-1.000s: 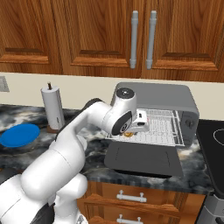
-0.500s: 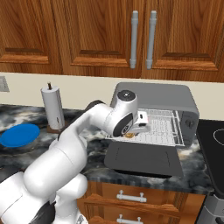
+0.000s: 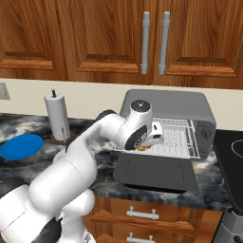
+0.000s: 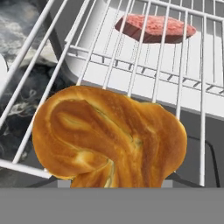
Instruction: Open the toaster oven door. Place the bread on the top rack in the toaster oven and place the steak on the bottom rack.
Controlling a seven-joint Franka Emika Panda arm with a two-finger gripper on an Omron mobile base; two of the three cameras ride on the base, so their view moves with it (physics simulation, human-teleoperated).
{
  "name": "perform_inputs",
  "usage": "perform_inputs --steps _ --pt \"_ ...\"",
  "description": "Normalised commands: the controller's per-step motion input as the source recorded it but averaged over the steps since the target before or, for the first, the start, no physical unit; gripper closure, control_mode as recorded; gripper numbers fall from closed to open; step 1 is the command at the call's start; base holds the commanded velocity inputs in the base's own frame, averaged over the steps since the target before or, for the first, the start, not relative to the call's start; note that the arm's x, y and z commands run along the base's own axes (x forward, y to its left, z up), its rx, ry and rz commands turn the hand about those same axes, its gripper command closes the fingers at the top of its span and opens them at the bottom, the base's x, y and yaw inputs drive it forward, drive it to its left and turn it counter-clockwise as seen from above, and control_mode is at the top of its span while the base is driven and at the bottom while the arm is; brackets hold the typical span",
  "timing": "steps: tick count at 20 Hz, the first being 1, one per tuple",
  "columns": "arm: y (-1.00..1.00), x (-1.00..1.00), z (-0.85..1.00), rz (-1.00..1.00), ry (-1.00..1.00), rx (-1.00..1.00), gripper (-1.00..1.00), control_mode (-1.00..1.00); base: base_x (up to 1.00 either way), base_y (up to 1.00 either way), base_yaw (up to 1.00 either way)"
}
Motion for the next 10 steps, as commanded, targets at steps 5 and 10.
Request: perform_inputs --steps 5,10 --pt "0.00 0.12 -0.01 0.01 0.00 0.00 1.00 -1.00 0.00 0.00 0.00" --pt "0.00 0.10 -0.04 0.00 0.00 0.00 1.00 -1.00 0.00 0.00 0.00"
